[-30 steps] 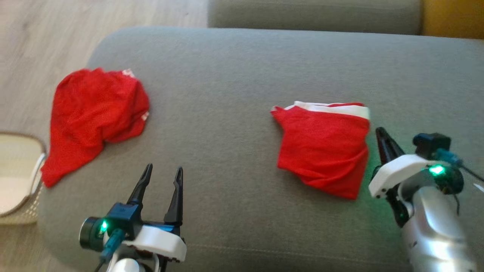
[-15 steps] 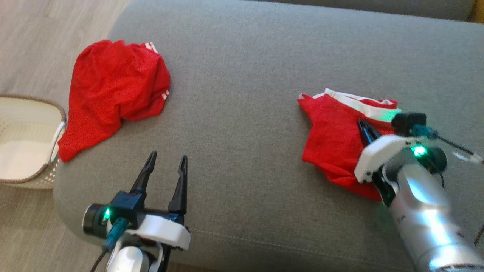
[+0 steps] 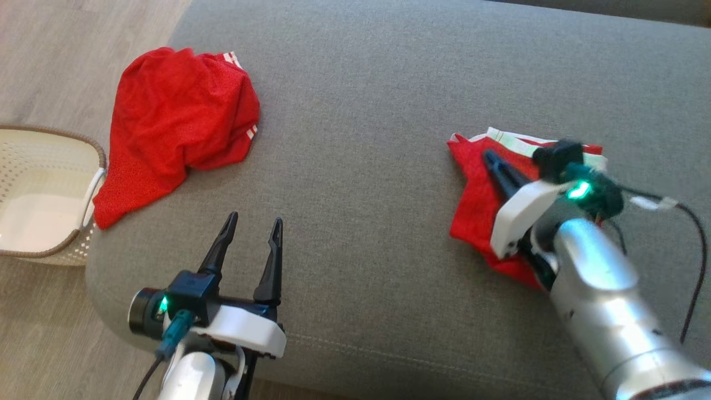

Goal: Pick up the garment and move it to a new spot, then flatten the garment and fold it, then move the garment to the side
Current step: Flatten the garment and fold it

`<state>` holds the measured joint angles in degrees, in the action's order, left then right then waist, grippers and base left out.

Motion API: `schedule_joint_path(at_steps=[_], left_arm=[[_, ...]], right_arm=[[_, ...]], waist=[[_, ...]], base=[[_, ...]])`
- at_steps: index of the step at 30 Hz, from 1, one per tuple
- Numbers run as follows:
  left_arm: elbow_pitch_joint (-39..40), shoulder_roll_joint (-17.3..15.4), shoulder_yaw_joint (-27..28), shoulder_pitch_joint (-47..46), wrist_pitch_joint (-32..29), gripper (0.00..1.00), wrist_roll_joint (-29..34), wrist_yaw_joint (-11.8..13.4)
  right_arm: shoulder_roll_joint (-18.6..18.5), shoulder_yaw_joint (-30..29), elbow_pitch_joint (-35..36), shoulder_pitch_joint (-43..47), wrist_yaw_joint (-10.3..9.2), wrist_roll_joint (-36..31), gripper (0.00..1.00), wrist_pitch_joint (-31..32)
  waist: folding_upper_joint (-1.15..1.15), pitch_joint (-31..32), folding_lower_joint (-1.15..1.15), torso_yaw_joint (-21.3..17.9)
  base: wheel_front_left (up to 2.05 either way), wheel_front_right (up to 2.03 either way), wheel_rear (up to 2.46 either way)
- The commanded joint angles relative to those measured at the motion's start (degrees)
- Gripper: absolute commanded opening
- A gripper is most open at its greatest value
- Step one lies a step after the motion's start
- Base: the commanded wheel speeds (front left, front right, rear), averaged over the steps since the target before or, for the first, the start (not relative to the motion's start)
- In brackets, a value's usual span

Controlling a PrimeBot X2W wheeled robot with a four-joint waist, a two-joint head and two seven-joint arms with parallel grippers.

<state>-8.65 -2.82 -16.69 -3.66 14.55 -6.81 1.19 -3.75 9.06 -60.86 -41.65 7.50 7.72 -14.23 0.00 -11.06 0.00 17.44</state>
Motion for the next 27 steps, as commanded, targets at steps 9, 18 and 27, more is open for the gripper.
schedule_joint_path(at_steps=[9, 18, 27], left_arm=[[2.0, -0.1, 0.5, -1.9, 0.4, 1.00, -1.0, 0.5], [1.6, -0.1, 1.1, -2.1, 0.4, 1.00, -0.6, 0.5], [1.9, -0.1, 3.4, -0.1, 0.4, 1.00, 0.3, 0.6]], right_arm=[[0.9, 6.7, 3.1, 3.7, -0.01, -0.5, 0.00, -0.8], [0.9, 8.2, 3.1, 5.2, -0.01, -0.2, 0.00, -0.8], [0.9, 5.9, 11.5, 6.7, -0.01, 4.8, 0.00, -0.8]], waist=[[0.00, -1.2, 0.00, 1.4], [0.00, -0.5, 0.00, 1.0], [0.00, 5.7, 0.00, -4.8]], base=[[0.00, 0.00, 0.00], [0.00, 0.00, 0.00], [0.00, 0.00, 0.00]])
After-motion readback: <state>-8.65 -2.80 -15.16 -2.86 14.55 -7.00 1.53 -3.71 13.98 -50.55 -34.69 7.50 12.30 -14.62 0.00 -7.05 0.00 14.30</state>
